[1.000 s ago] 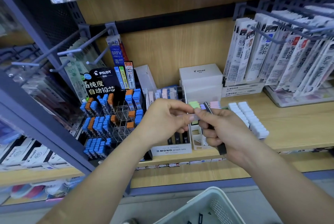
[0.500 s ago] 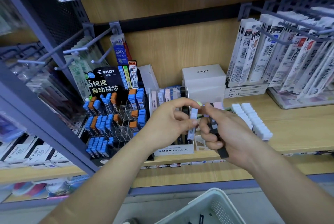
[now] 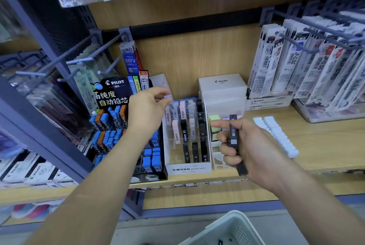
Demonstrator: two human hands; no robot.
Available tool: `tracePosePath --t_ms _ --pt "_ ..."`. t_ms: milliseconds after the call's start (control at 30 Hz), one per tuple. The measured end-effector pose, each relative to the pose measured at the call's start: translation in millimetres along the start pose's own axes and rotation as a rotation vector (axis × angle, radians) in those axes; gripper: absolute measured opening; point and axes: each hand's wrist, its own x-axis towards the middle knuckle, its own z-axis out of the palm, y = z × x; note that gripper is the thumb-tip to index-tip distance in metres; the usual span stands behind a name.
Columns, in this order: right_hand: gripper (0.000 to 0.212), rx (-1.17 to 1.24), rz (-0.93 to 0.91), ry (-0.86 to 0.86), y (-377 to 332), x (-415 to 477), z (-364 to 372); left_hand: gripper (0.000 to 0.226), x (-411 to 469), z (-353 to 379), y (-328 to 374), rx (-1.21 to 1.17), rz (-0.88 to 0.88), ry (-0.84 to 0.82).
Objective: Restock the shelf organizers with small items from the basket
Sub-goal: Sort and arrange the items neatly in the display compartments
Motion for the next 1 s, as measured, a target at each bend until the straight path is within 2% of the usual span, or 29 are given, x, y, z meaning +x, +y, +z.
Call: tracePosePath --t_ms 333,467,633,767,867,1000 --pt "0.027 -0.049 0.029 -0.013 -4.2 -4.1 -0.1 0.02 1.9 17.3 -9.6 0.389 0.241 -0.112" --pt "0.022 -0.125 -0.01 -0.046 -1.0 -9.2 -1.0 0.014 3.4 21.1 -16.8 0.483 0.401 -0.028" --pt "0.021 -0.181 -0.062 -0.041 -3.2 -13.6 -4.4 0.017 2.6 15.7 -13.5 0.392 0.246 -0.013" --pt "0.025 -0.23 -0.036 -0.044 -6.0 -15.4 -7.1 0.018 2.5 22.2 -22.5 0.609 0.263 -0.099" --pt "0.028 -0.235 -0.026 -0.058 -4.5 -14.6 -6.5 0.019 1.6 25.0 -22.6 0.654 0.263 -0.072" --pt "0.019 -0.225 -0.047 -0.075 -2.2 -13.3 -6.4 0.022 0.8 27.5 -21.5 0.683 0.284 -0.058"
